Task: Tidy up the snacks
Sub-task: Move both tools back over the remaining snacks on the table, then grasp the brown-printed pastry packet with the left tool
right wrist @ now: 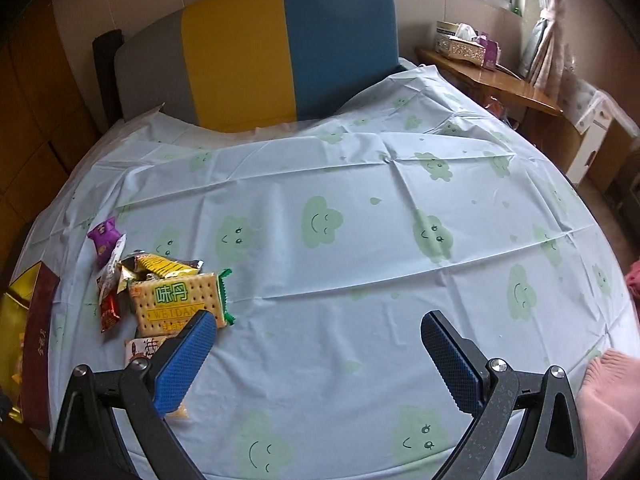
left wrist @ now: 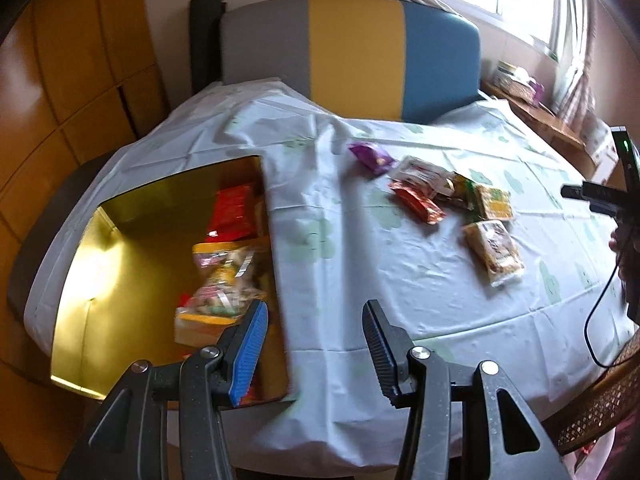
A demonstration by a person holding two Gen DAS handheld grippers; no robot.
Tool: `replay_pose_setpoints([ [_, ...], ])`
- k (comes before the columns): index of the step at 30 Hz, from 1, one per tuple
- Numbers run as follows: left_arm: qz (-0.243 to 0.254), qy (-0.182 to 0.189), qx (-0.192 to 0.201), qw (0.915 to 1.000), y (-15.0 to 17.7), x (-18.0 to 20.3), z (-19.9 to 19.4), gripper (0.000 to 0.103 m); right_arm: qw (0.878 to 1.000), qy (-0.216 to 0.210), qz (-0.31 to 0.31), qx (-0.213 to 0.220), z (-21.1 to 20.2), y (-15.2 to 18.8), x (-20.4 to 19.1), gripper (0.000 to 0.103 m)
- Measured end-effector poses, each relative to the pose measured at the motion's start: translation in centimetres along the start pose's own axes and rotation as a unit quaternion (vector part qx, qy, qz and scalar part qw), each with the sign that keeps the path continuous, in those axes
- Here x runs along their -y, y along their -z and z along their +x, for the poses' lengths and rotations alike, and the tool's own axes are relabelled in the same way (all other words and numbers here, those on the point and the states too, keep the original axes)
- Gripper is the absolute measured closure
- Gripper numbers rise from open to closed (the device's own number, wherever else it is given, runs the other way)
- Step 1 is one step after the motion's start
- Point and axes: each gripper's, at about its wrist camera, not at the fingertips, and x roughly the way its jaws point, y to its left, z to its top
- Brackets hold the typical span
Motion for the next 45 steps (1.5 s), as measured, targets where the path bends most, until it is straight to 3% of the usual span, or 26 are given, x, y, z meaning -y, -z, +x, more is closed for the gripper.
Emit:
replay_pose_setpoints([
  [11,0.057,0.026,-0.009,0.998,-1.0,5.1,1.5,0.047,0.998,0.069,0.007,-0.007,0.3,0.0,0.8,0.0],
  [22,0.087,0.052,-0.031,0.9944,-1.7,8.5,3.3,0.046,0.998,0.058,-0.009,-0.017,0.5,0.1,0.1,0.0],
  [33,0.108,0.093,-0.047,0.9887,-3.1,12.8,5.7,0.03,0.998,0.049,0.025,-0.008,-0.2,-0.3,1.3,0.0],
  [37,0.098,0.114,-0.064,0.9866,-4.0,14.6,7.3,0.022,0.999,0.041,0.027,-0.007,-0.2,-0.3,1.3,0.0],
  [42,0.067,0.131,-0.083,0.9856,-5.4,16.8,9.9,0.02,0.999,0.031,0.032,-0.006,-0.4,-0.4,1.4,0.0],
  [45,0.06,0.124,-0.095,0.986,-6.1,18.2,11.6,0.018,0.999,0.021,0.034,-0.006,-0.4,-0.5,1.5,0.0],
])
